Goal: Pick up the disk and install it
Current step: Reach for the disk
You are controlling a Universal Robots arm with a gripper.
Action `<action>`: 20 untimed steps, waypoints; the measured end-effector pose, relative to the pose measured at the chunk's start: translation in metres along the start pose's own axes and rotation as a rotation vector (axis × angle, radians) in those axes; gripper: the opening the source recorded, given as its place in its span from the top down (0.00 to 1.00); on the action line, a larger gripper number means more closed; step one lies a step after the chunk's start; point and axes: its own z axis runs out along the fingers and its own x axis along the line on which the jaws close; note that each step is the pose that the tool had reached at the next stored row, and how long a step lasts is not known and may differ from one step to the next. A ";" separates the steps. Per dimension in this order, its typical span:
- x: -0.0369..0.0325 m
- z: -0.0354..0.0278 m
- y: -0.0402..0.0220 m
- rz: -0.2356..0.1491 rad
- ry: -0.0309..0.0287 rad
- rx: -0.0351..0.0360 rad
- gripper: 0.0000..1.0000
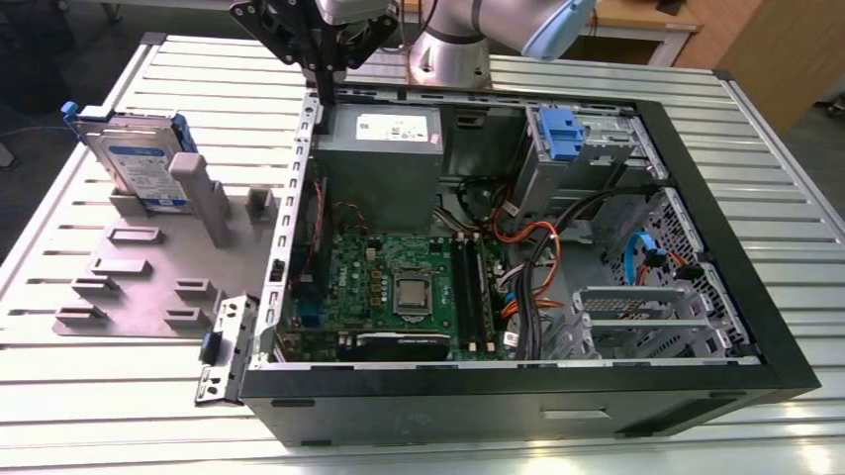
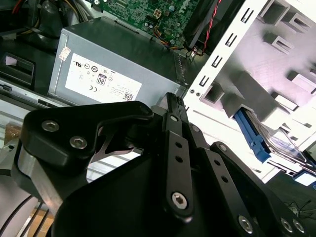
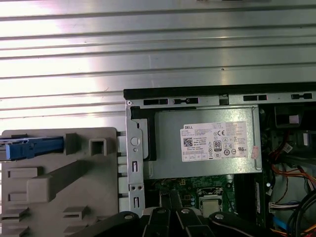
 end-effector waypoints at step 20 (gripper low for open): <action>0.0171 -0.0005 -0.0013 0.000 0.0000 -0.0001 0.89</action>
